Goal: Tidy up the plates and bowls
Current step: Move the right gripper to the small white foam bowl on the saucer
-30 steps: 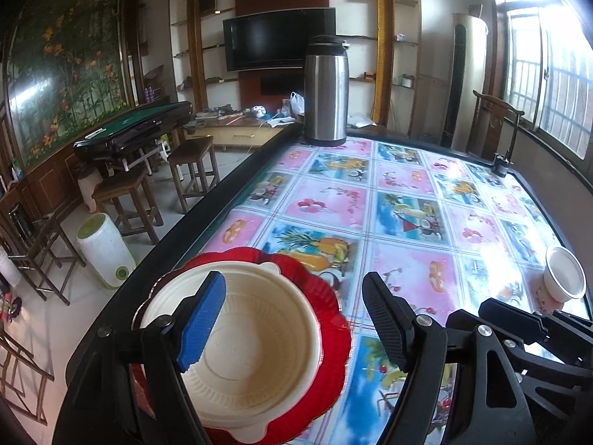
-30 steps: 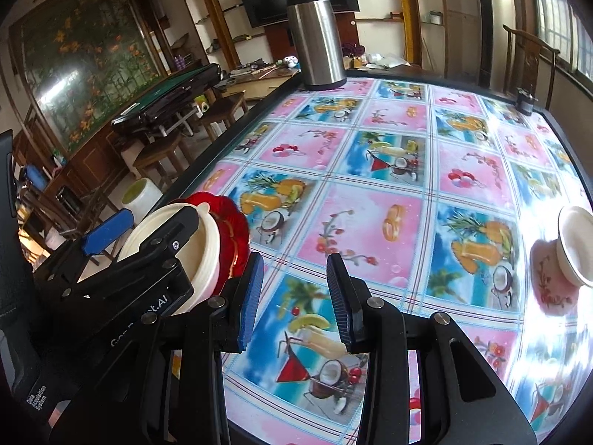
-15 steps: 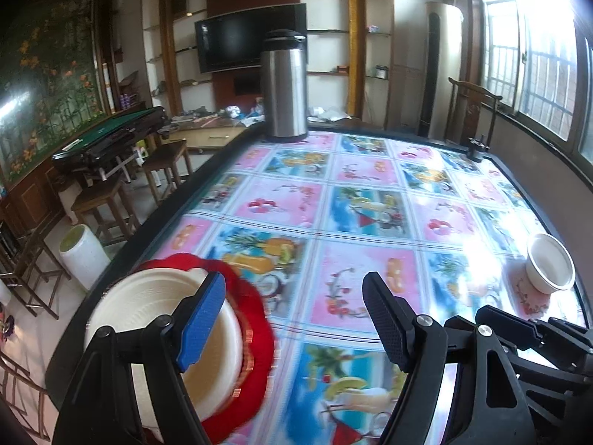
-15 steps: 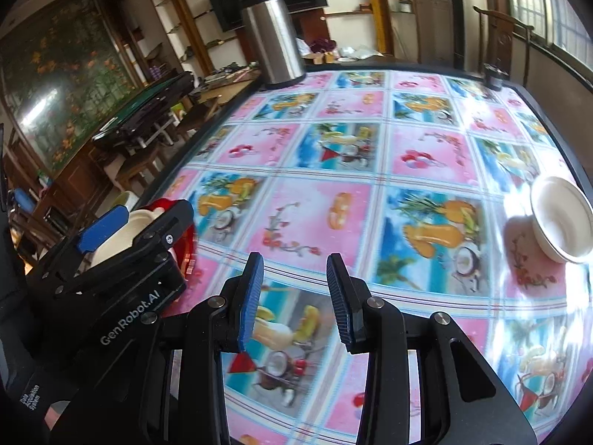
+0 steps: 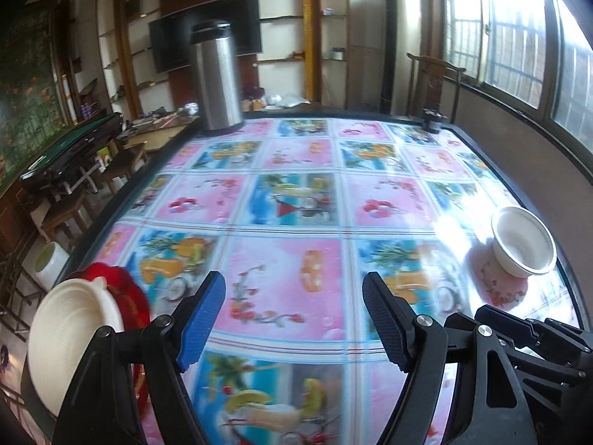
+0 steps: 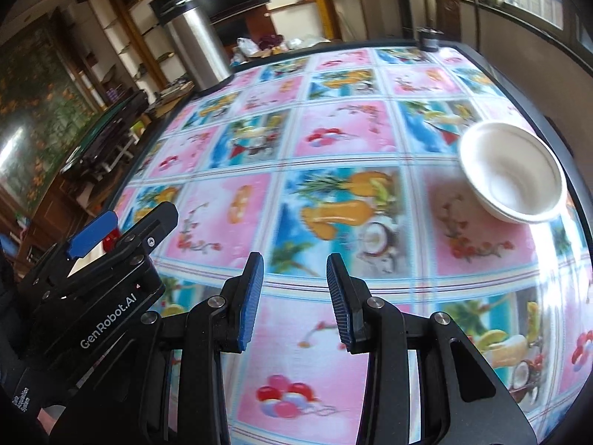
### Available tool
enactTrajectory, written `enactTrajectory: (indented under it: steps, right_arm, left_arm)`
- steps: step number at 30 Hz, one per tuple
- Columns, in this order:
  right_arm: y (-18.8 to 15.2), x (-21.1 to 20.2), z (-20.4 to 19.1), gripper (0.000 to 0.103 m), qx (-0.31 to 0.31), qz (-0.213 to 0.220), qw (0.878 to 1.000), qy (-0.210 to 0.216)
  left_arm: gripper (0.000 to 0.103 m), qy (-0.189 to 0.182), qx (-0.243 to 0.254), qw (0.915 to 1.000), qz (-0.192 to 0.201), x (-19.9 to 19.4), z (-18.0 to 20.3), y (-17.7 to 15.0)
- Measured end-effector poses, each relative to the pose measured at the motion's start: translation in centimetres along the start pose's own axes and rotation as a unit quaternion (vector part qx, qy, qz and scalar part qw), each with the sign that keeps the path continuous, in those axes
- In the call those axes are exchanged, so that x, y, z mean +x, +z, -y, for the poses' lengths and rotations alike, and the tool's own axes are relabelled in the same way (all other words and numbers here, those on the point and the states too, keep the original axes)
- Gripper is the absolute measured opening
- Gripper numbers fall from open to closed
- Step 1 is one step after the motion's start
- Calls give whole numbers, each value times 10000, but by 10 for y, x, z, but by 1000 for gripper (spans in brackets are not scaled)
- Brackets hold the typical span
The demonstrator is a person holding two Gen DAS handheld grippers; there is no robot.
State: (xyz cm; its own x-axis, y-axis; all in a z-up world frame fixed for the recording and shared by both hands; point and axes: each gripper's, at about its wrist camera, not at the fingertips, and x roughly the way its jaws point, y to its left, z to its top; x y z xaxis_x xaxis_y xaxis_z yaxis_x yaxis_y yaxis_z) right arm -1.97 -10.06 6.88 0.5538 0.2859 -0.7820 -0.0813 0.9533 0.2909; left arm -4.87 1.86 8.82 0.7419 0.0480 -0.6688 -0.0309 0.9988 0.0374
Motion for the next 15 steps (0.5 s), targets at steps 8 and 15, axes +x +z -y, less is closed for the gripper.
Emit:
enactTrajectory:
  steps: [8,15]
  right_arm:
    - [4,-14,50,35,438,128,9986,-259]
    - [6,-29,80,35,692,254,9964,-408]
  left_arm:
    - [77,-266,271,9993,-52,7,42,8]
    - [77,-483,405,9979,-127,13,71,14]
